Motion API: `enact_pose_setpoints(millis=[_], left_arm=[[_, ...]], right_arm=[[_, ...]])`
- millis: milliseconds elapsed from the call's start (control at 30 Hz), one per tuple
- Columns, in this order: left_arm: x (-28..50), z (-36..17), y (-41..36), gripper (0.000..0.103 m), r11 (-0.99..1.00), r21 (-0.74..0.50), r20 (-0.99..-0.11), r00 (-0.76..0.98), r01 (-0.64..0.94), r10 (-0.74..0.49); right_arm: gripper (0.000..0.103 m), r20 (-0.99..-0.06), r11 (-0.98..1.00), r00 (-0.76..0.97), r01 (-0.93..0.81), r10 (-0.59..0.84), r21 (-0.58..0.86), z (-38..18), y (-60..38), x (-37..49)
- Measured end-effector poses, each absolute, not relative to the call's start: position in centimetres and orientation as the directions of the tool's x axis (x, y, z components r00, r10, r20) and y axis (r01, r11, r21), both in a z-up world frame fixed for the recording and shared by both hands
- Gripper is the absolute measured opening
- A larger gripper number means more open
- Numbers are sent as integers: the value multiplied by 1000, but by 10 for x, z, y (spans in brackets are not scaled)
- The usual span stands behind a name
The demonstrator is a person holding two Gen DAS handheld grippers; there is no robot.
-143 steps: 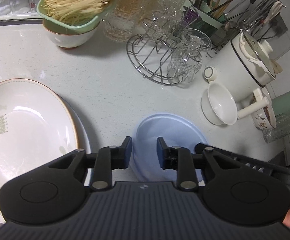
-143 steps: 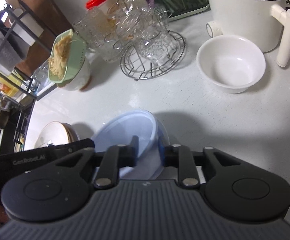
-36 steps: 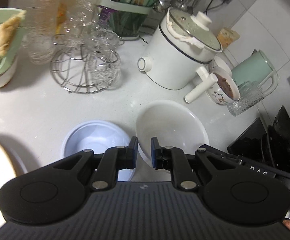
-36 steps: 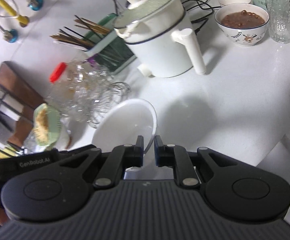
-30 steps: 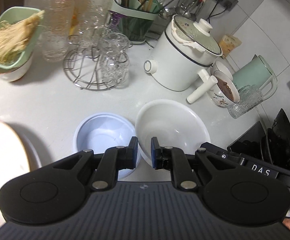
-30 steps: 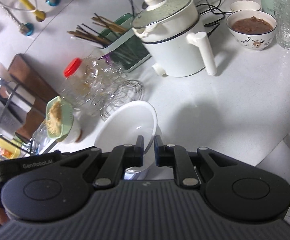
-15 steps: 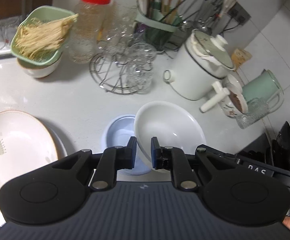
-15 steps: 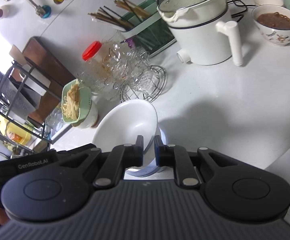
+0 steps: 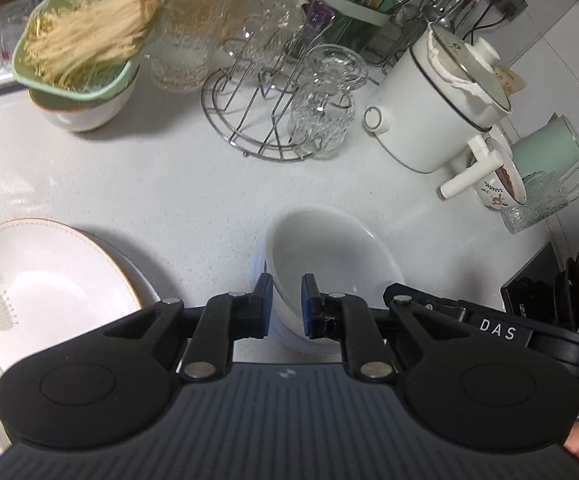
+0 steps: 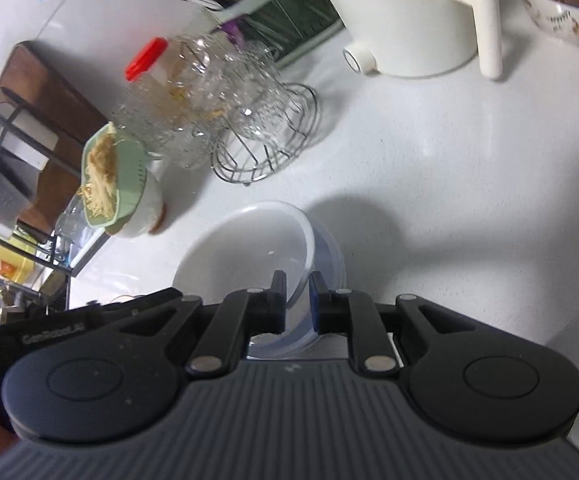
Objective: Organize plates and bowls
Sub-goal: 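Carry the white bowl with both grippers over the nested blue bowls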
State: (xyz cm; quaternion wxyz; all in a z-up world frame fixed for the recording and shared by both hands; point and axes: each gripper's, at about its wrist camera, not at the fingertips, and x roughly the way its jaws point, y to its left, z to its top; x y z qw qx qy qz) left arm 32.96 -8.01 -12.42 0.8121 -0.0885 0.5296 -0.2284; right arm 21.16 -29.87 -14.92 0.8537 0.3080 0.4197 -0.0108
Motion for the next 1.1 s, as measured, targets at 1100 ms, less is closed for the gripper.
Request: enact_pose_setpoints(millis=[1100], left_arm=[[375,-184,-88,44,874,-410,-862,201,261,-465]], right_arm=[[31,-735,691,604,389,309,609,-205,-305,234]])
